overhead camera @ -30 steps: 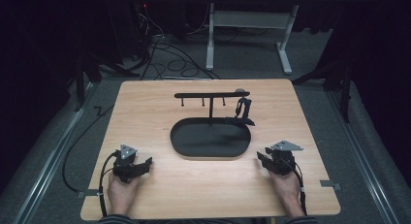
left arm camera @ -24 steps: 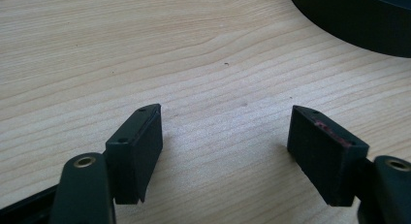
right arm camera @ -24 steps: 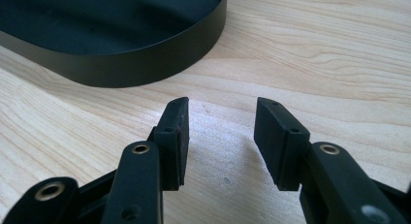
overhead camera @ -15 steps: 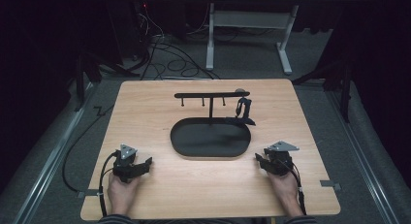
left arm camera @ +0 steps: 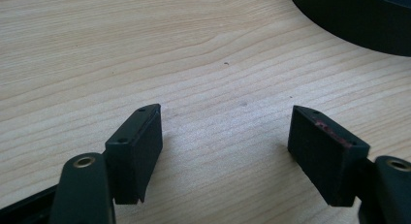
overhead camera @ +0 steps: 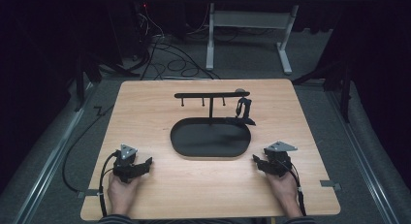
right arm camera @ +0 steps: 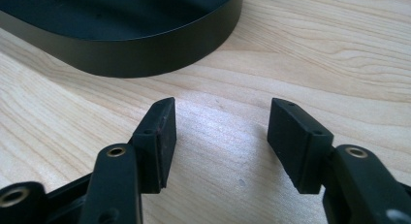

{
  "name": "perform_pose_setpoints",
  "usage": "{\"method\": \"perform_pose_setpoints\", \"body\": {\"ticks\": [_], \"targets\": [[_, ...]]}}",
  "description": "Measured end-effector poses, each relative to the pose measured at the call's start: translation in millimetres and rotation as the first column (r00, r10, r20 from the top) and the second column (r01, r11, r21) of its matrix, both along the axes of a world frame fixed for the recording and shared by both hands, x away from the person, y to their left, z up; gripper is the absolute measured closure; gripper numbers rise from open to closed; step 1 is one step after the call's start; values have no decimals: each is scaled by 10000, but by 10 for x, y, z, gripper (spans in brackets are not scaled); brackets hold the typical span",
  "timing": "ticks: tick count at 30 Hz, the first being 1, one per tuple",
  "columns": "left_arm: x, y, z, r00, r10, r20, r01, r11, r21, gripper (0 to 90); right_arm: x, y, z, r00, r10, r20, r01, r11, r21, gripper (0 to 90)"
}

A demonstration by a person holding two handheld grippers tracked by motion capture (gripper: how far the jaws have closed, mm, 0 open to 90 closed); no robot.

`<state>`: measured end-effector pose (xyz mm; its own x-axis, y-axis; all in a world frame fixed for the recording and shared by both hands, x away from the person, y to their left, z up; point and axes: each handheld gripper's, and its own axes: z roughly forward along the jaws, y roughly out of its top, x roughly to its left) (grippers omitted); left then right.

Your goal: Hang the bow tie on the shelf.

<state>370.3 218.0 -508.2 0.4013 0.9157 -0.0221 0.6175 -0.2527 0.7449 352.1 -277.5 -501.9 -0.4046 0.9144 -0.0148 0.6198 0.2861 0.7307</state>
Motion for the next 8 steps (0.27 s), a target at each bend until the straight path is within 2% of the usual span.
{"method": "perform_pose_setpoints", "body": {"ticks": [8], "targets": [[0, 4, 1, 10000, -17, -14, 17, 10000, 12, 289, 1, -2, 1, 10000, -16, -21, 16, 10000, 67, 450]]}}
